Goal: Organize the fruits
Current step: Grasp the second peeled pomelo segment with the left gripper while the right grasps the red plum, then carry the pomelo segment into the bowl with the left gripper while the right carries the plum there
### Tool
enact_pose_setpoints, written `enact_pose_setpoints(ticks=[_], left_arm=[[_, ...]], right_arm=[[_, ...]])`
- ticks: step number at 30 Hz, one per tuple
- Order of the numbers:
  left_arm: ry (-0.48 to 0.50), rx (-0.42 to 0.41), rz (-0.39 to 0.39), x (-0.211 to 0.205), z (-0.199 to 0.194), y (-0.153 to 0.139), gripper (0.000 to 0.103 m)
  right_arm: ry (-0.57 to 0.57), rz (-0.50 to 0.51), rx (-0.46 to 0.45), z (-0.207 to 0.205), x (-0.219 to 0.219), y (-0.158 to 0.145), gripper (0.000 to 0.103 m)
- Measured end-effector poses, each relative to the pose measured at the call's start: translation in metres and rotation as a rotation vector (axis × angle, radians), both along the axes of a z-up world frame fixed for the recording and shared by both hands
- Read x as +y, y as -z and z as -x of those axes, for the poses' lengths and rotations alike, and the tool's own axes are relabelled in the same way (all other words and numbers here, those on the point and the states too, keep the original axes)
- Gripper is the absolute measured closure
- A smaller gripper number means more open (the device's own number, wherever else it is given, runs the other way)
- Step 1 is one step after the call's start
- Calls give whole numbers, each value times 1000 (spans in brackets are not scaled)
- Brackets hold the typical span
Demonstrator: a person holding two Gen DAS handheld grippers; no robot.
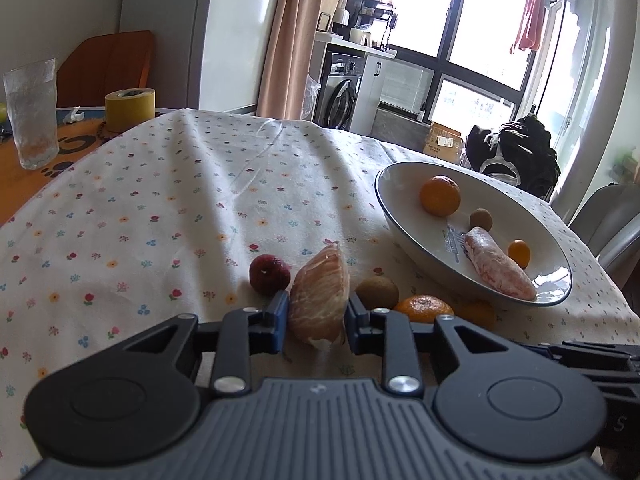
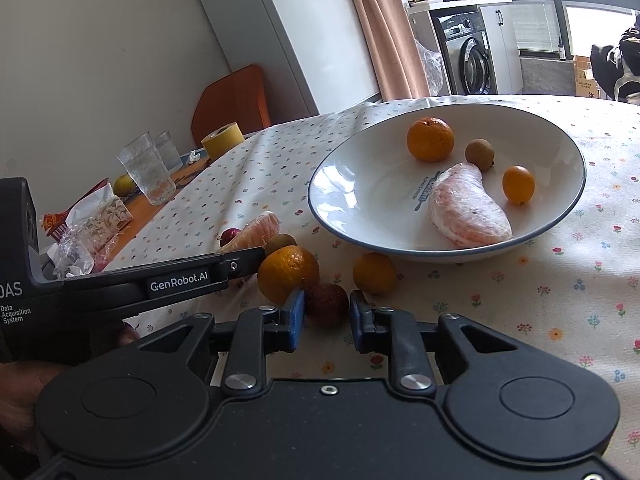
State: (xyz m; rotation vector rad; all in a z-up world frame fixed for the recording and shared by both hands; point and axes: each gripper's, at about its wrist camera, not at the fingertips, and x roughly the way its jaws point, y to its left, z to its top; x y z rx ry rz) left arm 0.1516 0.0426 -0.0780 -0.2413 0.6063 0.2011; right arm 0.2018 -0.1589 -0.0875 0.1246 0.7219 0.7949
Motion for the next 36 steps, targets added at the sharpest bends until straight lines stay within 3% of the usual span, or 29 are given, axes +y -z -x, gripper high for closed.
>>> enact_pose_setpoints(ticks=[10, 22, 36], left_arm=[[-20, -7, 18, 3, 5, -2, 82], [-11, -51, 76, 7, 22, -17, 83], [-18, -118, 76, 7, 35, -43, 83]], right_arm=[[-1, 5, -4, 1, 0, -3, 82], [-1, 10, -45, 10, -1, -17, 82], [9, -9, -108, 14, -3, -43, 82]])
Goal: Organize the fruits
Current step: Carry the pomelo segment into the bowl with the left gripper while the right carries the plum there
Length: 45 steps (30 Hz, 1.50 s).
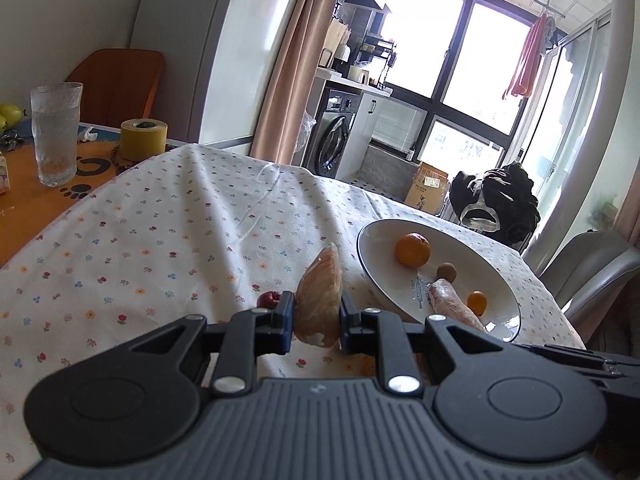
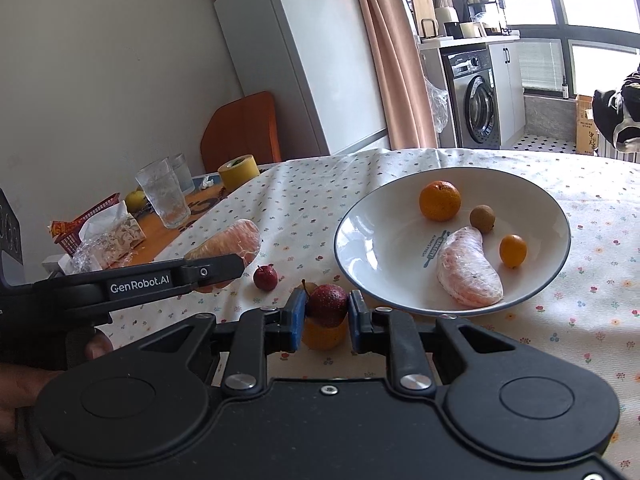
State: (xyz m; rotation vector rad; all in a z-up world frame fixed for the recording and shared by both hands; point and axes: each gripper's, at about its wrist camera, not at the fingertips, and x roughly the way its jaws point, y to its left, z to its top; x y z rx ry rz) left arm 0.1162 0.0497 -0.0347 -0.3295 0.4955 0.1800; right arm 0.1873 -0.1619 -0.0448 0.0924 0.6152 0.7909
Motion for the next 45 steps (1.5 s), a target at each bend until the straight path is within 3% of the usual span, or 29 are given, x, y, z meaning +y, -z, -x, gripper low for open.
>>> enact_pose_setpoints(ticks=[21, 45], left_arm=[[59, -12, -35, -22, -22, -13, 83], [131, 44, -91, -70, -87, -2, 83]], right_arm=[[71, -30, -45, -24, -22, -12, 82], [139, -91, -33, -64, -52, -3, 82]])
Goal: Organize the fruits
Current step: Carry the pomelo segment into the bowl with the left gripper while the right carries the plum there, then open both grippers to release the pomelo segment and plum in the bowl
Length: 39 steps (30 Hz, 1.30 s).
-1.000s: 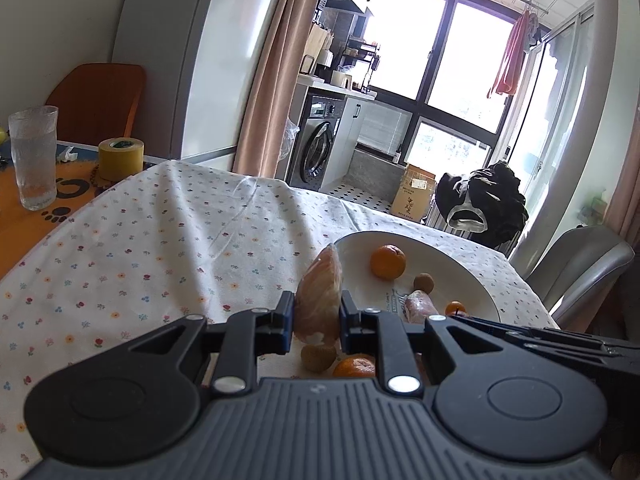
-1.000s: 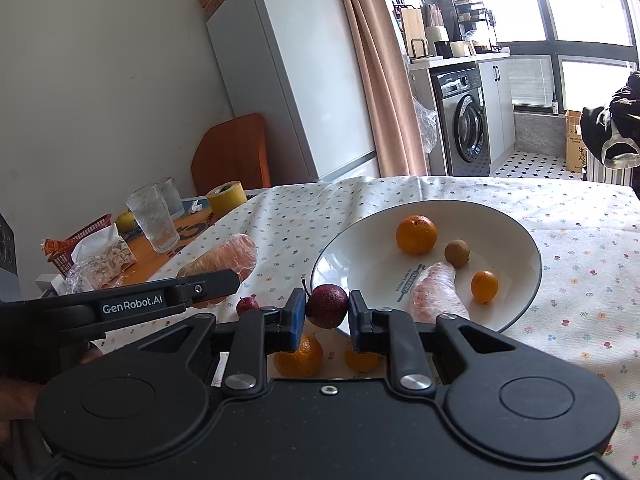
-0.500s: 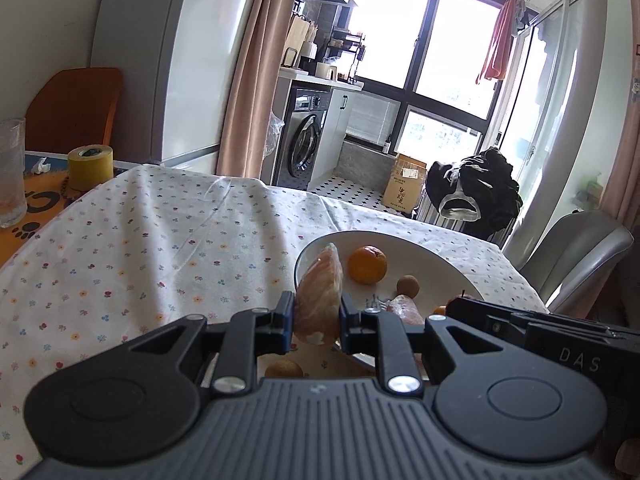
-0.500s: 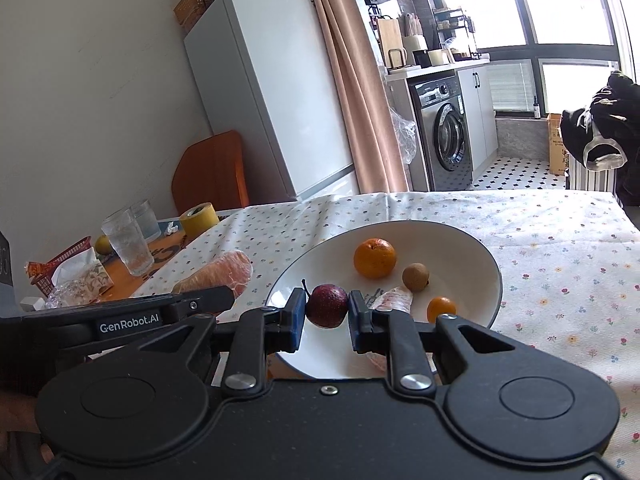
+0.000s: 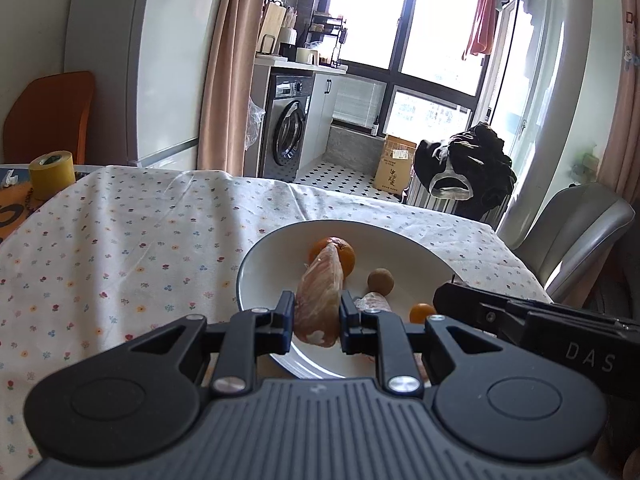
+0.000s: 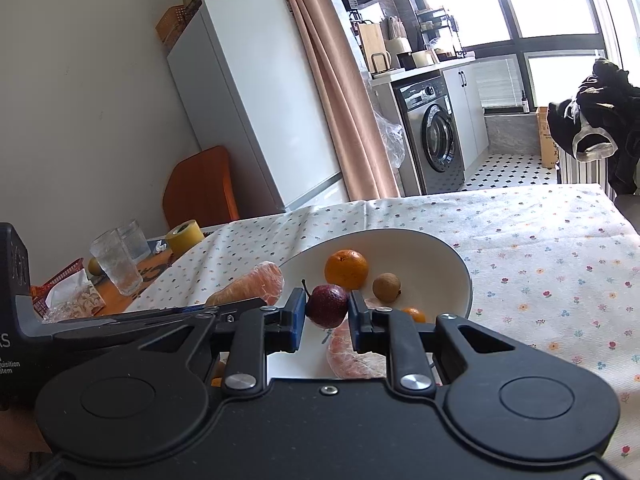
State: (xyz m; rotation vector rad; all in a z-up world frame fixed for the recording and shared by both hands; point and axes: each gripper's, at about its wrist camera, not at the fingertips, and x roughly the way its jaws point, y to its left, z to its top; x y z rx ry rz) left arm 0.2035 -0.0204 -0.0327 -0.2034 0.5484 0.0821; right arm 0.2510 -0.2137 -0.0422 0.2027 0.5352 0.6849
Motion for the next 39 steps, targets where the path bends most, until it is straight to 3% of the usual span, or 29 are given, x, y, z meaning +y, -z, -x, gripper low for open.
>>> enact_pose_setpoints(ticks=[8, 11, 18, 30, 32, 39], left_arm=[[9, 66, -4, -1, -11, 15, 82], [-20, 67, -39, 1, -10, 15, 77], [-37, 36, -19, 13, 1, 5, 65], [-89, -6, 19, 45, 28, -9, 62], [-102, -6, 18, 50, 32, -10, 57], [-131, -18, 13, 61, 49, -11, 41]], right_arm=[[6, 7, 7, 0, 2, 3, 82], [4, 14, 7, 0, 4, 3, 82], [-12, 34, 10, 2, 13, 2, 82], [-37, 58, -9, 9, 41, -11, 81], [-36, 54, -1, 9, 44, -12, 75], [-36, 53, -1, 15, 46, -15, 73]])
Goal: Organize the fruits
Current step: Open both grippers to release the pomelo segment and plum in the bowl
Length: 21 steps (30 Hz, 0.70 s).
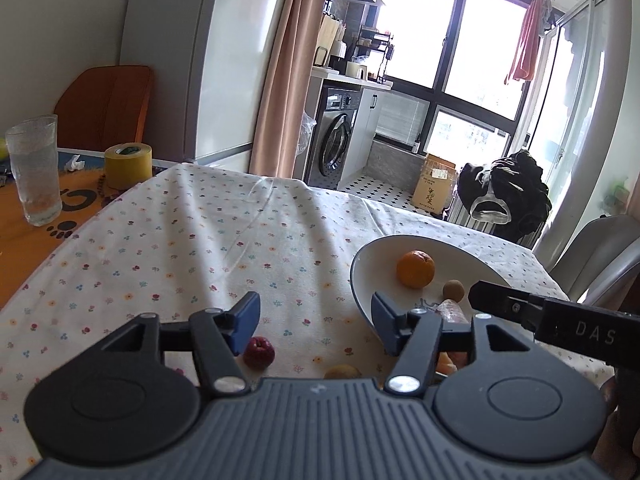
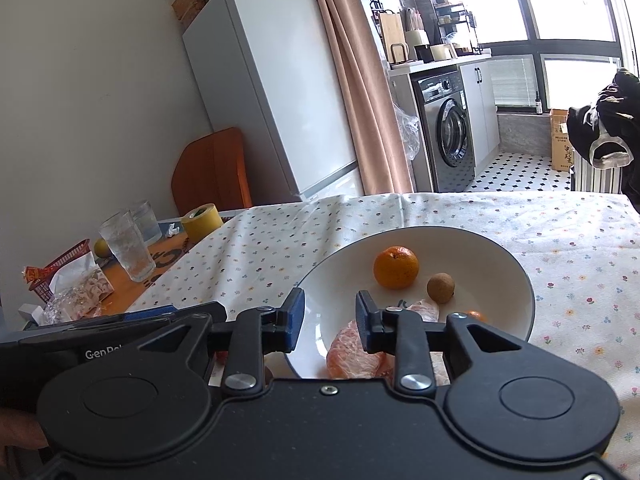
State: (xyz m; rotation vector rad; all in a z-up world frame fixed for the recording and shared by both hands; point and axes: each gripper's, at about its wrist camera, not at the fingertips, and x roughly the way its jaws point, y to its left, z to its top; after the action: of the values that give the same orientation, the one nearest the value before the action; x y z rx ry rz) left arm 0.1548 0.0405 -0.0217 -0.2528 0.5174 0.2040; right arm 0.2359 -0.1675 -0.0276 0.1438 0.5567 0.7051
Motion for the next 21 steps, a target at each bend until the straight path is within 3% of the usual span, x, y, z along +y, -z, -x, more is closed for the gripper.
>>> enact_pose_setpoints(ticks=[7, 21], left_arm=[[-11, -3, -8, 2, 11, 2, 28], [-23, 8, 8, 7, 37, 7, 22]], right_arm=[[-4, 3, 2, 10, -3, 0, 67], [-14, 14, 19, 31, -8, 6, 49]])
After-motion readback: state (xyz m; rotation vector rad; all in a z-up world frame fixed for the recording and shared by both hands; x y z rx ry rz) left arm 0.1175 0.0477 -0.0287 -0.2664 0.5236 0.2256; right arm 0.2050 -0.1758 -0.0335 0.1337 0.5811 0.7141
